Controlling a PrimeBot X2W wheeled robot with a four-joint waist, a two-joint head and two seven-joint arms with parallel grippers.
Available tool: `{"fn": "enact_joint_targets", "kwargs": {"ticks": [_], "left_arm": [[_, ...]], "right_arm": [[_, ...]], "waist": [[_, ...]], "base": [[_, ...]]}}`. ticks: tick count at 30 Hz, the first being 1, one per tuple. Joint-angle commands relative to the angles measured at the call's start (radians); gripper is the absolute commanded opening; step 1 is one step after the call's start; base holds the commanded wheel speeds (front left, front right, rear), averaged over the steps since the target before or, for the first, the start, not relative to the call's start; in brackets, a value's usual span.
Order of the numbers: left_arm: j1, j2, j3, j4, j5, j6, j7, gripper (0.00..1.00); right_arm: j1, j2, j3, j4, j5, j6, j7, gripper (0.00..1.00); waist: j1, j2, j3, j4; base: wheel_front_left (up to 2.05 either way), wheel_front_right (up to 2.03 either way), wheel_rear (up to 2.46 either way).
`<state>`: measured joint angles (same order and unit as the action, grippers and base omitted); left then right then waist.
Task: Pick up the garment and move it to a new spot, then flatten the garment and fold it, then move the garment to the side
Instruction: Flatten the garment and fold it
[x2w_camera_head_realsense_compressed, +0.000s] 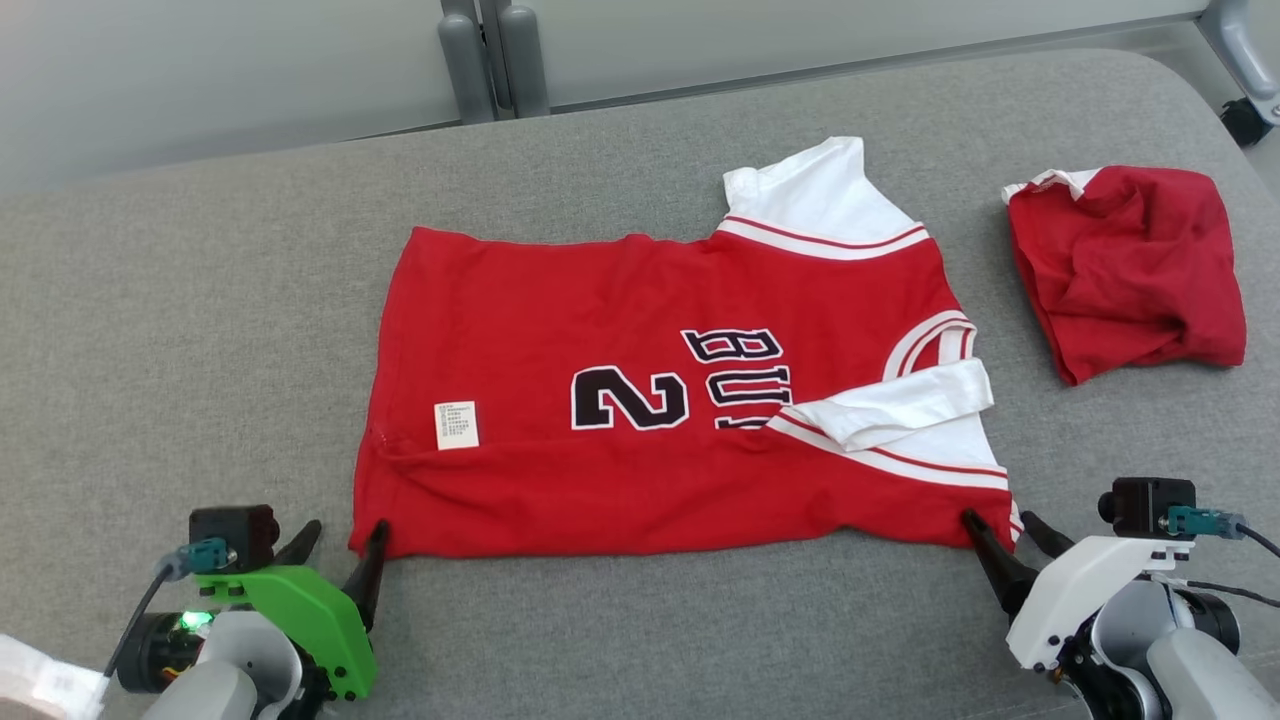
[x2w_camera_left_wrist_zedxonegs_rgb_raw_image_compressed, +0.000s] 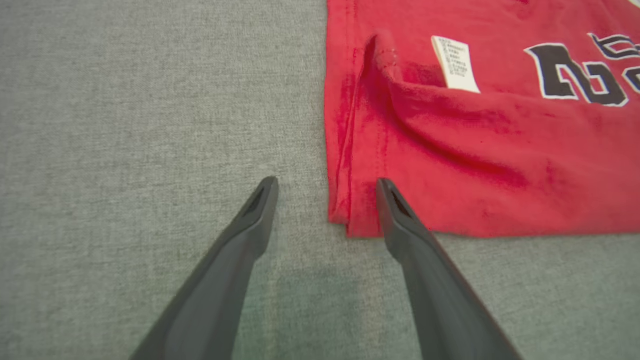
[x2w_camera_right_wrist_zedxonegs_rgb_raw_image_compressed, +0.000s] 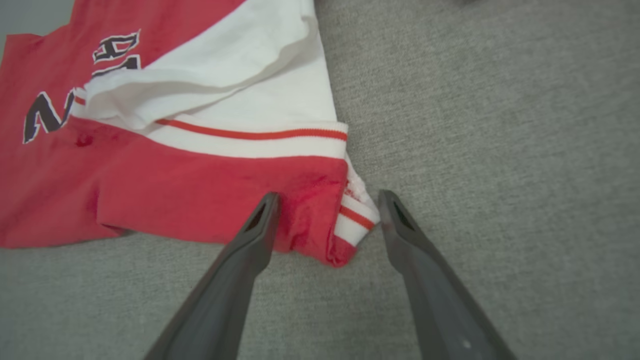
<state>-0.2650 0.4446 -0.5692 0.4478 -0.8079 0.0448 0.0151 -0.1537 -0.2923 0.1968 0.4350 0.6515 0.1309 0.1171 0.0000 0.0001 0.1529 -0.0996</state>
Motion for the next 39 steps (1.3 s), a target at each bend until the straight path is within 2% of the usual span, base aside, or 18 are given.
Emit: {"fn": "enact_joint_targets", "kwargs": {"ticks": [1,7,9,10,11,12,20,25,31,36,39], "left_arm": [[-0.029,-0.007,-0.008,0.019,0.003,-0.016,0.008,1.00],[-0.069,-0.038,-0.051,0.095,-0.008,-0.062,0.077,1.00],[-0.077,-0.043,-0.061,0.112,-0.009,-0.063,0.098,1.00],[-0.081,-0.044,-0.063,0.119,-0.007,-0.060,0.100,0.51],[-0.084,-0.043,-0.065,0.127,-0.004,-0.058,0.104,0.12],[-0.085,-0.042,-0.066,0.131,-0.003,-0.060,0.106,0.00],[-0.066,0.001,-0.055,0.084,-0.024,-0.074,0.118,0.00],[-0.011,0.035,-0.059,0.011,-0.041,-0.057,0.153,0.00],[0.090,0.077,-0.054,-0.116,-0.083,-0.020,0.207,0.00],[0.183,0.105,-0.052,-0.224,-0.110,0.034,0.244,0.00],[0.233,0.115,-0.051,-0.278,-0.130,0.061,0.259,0.00]], "right_arm": [[-0.016,0.010,0.005,0.006,0.002,0.000,0.018,1.00],[-0.008,0.017,0.036,0.015,0.022,0.000,0.067,1.00],[-0.007,0.020,0.051,0.011,0.035,0.000,0.079,0.42],[-0.007,0.019,0.058,0.008,0.039,0.000,0.079,0.03],[-0.010,0.018,0.063,0.007,0.044,0.000,0.076,0.00],[-0.012,0.016,0.068,0.006,0.046,0.000,0.073,0.00],[-0.038,-0.031,0.101,-0.020,0.074,0.000,0.055,0.00],[-0.010,-0.074,0.120,-0.036,0.108,0.000,0.089,0.00],[0.050,-0.126,0.098,-0.074,0.152,-0.001,0.163,0.00],[0.115,-0.163,0.058,-0.118,0.180,-0.001,0.262,0.00],[0.152,-0.157,0.026,-0.142,0.181,-0.001,0.304,0.00]], "waist": [[0.0000,-0.0001,0.008,-0.003],[0.0000,-0.0001,0.016,-0.009],[0.0000,-0.0001,0.016,-0.010],[0.0000,-0.0001,0.016,-0.010],[0.0000,-0.0001,0.015,-0.010],[0.0000,-0.0001,0.014,-0.010],[0.0000,-0.0001,-0.020,0.011],[0.0000,-0.0001,-0.056,0.034],[0.0000,-0.0001,-0.097,0.060],[0.0000,-0.0001,-0.110,0.070],[0.0000,-0.0001,-0.112,0.072]], "base": [[0.00,0.00,0.00],[0.00,0.00,0.00],[0.00,0.00,0.00],[0.00,0.00,0.00],[0.00,0.00,0.00],[0.00,0.00,0.00],[0.00,0.00,0.00],[0.00,0.00,0.00],[0.00,0.00,0.00],[0.00,0.00,0.00],[0.00,0.00,0.00]]}}
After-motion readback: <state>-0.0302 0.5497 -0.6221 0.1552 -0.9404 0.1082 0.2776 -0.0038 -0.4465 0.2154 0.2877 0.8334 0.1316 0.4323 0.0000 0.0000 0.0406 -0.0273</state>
